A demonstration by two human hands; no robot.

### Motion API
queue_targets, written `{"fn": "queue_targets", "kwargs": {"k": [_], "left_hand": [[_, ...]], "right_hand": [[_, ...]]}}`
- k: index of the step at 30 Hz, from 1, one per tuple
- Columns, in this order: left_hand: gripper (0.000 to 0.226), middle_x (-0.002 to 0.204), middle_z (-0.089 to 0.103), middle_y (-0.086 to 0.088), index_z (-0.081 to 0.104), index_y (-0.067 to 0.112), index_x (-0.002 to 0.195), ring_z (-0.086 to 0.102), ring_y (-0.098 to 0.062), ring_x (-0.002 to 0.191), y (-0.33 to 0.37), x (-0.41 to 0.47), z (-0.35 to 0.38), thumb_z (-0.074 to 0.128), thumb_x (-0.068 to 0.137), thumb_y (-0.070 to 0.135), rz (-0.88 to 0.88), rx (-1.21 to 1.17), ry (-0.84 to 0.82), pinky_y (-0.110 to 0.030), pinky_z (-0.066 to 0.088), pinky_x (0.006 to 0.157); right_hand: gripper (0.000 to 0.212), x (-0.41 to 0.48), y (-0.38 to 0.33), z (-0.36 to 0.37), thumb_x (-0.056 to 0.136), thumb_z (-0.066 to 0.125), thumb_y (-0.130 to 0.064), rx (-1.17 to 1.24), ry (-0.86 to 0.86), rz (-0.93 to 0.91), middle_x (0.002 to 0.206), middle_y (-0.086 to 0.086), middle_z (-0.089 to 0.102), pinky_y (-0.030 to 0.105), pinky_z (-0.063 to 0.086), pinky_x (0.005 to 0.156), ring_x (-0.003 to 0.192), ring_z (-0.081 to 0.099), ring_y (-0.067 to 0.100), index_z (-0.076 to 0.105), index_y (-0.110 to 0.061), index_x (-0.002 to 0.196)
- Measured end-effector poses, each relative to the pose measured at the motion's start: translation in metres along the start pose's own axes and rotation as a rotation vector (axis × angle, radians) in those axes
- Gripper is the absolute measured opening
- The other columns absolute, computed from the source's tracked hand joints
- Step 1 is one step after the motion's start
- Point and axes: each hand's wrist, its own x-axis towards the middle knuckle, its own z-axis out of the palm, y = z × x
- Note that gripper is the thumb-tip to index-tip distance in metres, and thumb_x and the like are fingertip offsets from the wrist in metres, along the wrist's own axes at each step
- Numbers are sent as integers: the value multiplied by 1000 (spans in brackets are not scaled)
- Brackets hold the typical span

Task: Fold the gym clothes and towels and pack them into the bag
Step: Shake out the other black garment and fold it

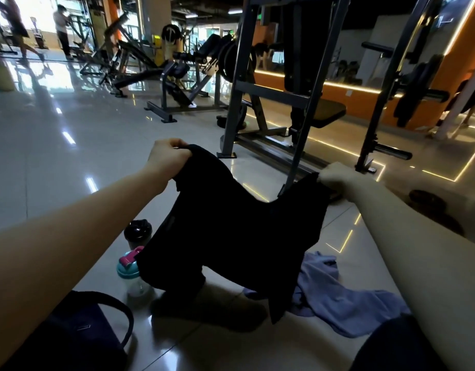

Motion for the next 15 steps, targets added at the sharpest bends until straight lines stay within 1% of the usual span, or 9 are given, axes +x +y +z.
{"fn": "queue_targets", "kwargs": {"k": [2,3,4,5,6,7,8,12,15], "left_hand": [[14,72,57,-5,66,13,83,56,-18,65,12,-5,11,57,88,5,14,72,-59,-24,44,54],[11,74,58,-5,67,11,87,57,-18,66,19,-8,16,58,88,6,20,101,-85,-25,44,54],[10,77,60,-6,68,10,92,58,-18,67,25,-12,22,59,88,7,28,114,-113,-25,44,54],[10,81,61,-8,67,9,96,58,-17,68,30,-15,27,60,89,7,37,113,-149,-25,45,54],[11,84,60,-9,65,9,98,58,-17,68,35,-18,32,60,89,7,46,101,-186,-26,45,54],[11,86,60,-10,62,11,98,57,-17,68,39,-21,37,60,89,6,59,89,-212,-25,45,54],[11,87,59,-9,60,13,98,56,-17,69,43,-24,41,60,89,6,74,82,-223,-25,45,55],[30,97,63,-7,54,15,109,62,-16,80,45,-23,37,74,86,16,69,97,-235,-26,50,61],[54,111,68,-10,53,20,128,71,-18,92,27,-24,29,79,85,39,-12,-87,-402,-26,56,65]], "right_hand": [[15,-18,-21,8,97,56,-5,-270,-200,-128,88,18,58,32,48,51,61,57,23,64,0,109],[20,-28,-35,14,97,60,-6,-306,-278,-218,97,17,62,32,54,60,73,63,25,64,-2,116],[25,-33,-47,23,95,64,-8,-293,-336,-302,107,15,64,36,58,75,90,66,27,63,-5,120],[37,-44,-59,33,92,69,-13,-223,-395,-371,117,12,63,41,55,91,105,64,28,59,-10,127],[52,-52,-71,44,88,73,-19,-149,-465,-426,125,9,60,44,50,101,115,61,26,53,-14,135],[63,-59,-81,55,84,76,-23,-99,-536,-442,130,7,58,45,46,105,119,58,25,48,-18,140],[66,-63,-87,67,83,78,-24,-65,-573,-453,132,8,57,45,45,106,121,58,25,47,-20,141],[28,-68,-93,82,98,58,-9,-5,-518,-488,121,22,61,47,45,109,114,62,34,59,-7,126],[19,-66,-88,72,101,50,-6,172,-484,-441,110,13,60,41,48,98,104,59,26,61,-16,114]]}}
